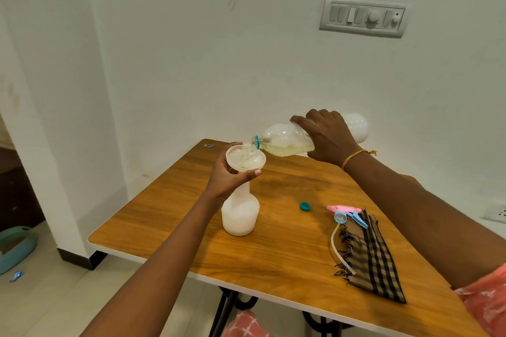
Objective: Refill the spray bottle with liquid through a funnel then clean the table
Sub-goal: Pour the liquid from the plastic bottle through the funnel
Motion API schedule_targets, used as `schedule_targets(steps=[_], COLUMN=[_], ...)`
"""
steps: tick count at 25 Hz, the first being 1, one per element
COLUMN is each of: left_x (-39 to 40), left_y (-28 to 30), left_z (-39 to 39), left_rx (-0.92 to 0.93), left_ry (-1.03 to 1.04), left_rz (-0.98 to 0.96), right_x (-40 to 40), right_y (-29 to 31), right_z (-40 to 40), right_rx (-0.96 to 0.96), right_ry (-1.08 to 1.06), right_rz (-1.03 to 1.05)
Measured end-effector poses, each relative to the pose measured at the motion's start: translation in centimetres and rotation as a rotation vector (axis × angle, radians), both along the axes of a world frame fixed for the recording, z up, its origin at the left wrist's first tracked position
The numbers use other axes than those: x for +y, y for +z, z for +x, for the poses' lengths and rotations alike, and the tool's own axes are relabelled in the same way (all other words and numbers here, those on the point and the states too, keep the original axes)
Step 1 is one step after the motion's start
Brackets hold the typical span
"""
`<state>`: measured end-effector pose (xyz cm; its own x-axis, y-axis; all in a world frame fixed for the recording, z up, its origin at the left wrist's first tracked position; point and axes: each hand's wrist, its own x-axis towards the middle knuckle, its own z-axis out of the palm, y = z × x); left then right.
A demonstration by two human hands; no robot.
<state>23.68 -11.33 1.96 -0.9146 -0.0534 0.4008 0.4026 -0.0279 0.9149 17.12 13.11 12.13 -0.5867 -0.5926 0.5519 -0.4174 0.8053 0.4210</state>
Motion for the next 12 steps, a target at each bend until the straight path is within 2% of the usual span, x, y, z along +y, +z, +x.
schedule_targets(steps=[12], left_x=[0.02], left_y=[0.18], left_z=[0.31], left_rx=[0.004], left_ry=[0.01], left_rz=[0.005], right_x=[0.11], right_y=[0.46], right_z=[0.43], right_rx=[0.018], right_ry=[-0.024], right_rz=[0.021])
